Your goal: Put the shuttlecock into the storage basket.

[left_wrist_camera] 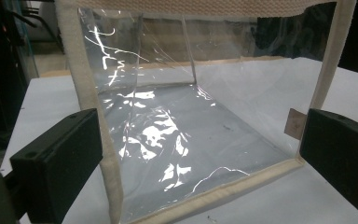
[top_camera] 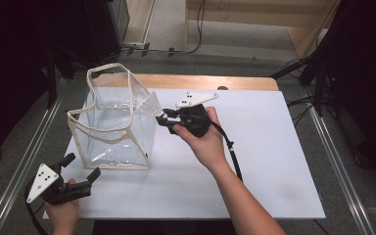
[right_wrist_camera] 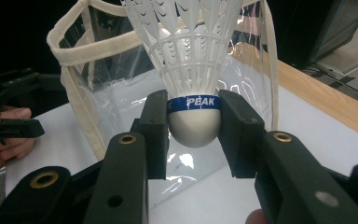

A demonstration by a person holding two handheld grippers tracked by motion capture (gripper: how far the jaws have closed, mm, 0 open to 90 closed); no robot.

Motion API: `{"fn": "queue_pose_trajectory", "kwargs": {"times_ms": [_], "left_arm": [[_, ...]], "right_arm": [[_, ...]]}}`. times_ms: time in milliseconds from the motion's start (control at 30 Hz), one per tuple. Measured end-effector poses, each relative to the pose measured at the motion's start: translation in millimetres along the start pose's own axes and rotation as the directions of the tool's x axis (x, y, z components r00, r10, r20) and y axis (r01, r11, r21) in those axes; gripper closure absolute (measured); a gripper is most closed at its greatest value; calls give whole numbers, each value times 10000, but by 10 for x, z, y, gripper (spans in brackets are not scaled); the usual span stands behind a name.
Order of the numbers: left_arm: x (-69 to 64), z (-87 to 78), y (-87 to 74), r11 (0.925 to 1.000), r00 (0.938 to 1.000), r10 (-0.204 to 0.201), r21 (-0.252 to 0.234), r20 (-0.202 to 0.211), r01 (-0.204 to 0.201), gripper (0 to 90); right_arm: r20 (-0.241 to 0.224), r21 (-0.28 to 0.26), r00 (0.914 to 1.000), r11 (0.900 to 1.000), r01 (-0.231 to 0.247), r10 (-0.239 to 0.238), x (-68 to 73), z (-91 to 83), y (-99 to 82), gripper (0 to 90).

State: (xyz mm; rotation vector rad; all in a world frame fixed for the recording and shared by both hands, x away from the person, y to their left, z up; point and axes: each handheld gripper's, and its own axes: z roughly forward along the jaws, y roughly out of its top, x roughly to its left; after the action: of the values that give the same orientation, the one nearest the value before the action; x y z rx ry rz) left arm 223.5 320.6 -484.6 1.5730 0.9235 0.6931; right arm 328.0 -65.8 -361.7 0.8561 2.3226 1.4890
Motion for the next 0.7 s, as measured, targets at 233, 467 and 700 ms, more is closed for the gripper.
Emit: {"fn": "queue_pose_trajectory", "kwargs": {"times_ms": [233, 467, 700], "left_arm": [[-1, 0, 0, 10000, 10000, 1, 10, -5, -1, 0], [-2, 1, 0, 10000, 10000, 2, 19, -5, -2, 0], [0, 3, 0, 10000, 10000, 3, 15, -3, -3, 0]], "right_arm": [[-12, -41, 10000, 10000, 41, -41, 19, 0, 60, 628], [-36, -115, 10000, 9999, 64, -64, 27, -10, 119, 629], [-60, -163, 9999, 9998, 95, -96, 29, -5, 148, 629]]}}
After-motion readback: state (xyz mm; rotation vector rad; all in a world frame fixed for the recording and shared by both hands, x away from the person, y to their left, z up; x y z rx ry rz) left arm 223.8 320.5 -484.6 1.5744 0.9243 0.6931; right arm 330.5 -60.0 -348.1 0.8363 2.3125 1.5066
